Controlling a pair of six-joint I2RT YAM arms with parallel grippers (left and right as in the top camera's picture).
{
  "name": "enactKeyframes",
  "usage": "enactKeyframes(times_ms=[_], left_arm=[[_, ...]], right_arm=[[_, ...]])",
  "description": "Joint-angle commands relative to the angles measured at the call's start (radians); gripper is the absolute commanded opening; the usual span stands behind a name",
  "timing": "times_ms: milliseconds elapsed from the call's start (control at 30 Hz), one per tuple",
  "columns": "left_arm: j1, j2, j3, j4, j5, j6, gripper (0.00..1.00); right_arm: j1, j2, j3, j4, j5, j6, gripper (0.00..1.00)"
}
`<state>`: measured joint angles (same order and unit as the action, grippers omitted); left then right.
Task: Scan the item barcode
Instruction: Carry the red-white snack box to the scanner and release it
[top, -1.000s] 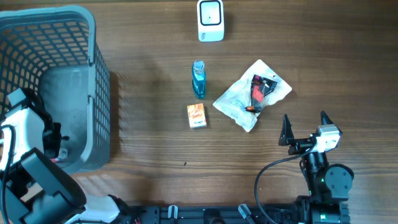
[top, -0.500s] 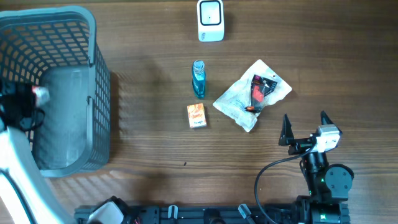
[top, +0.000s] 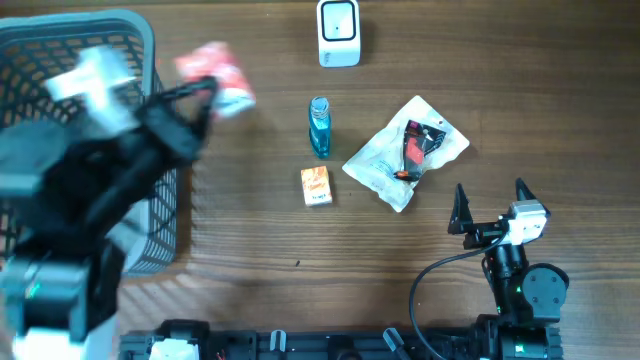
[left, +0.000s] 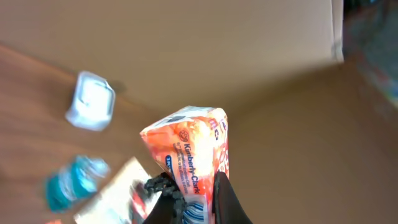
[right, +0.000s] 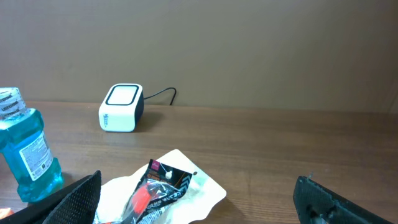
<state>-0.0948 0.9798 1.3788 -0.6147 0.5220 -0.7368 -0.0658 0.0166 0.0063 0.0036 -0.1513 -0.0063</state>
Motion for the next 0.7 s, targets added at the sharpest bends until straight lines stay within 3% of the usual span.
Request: enactKeyframes(times_ms=[0, 167, 267, 400, 600, 667], left_arm=[[-0.238, 0.193, 0.0, 0.003, -0.064, 0.031, 0.04], [-0.468, 0.454, 0.001, 0.043, -0.233, 0.154, 0.04], [-0.562, 0.578, 0.001, 0.1, -0.238, 0.242, 0.04], [-0.637, 0.673, 0.0, 0.12, -0.389, 0.27, 0.04], [-0.686, 0.785, 0.0, 0.18, -0.441, 0.27, 0.05], [-0.691, 0.828, 0.0, 0.196, -0.468, 0.27, 0.13]], right_arm=[[0.004, -0.005, -0.001, 0.004, 0.01, -0.017, 1.0], [0.004, -0.005, -0.001, 0.004, 0.01, -0.017, 1.0], [0.004, -0.005, -0.001, 0.004, 0.01, -0.017, 1.0], [0.004, -0.005, -0.001, 0.004, 0.01, -0.017, 1.0], [0.004, -0.005, -0.001, 0.004, 0.01, -0.017, 1.0], [0.004, -0.005, -0.001, 0.004, 0.01, -0.016, 1.0]])
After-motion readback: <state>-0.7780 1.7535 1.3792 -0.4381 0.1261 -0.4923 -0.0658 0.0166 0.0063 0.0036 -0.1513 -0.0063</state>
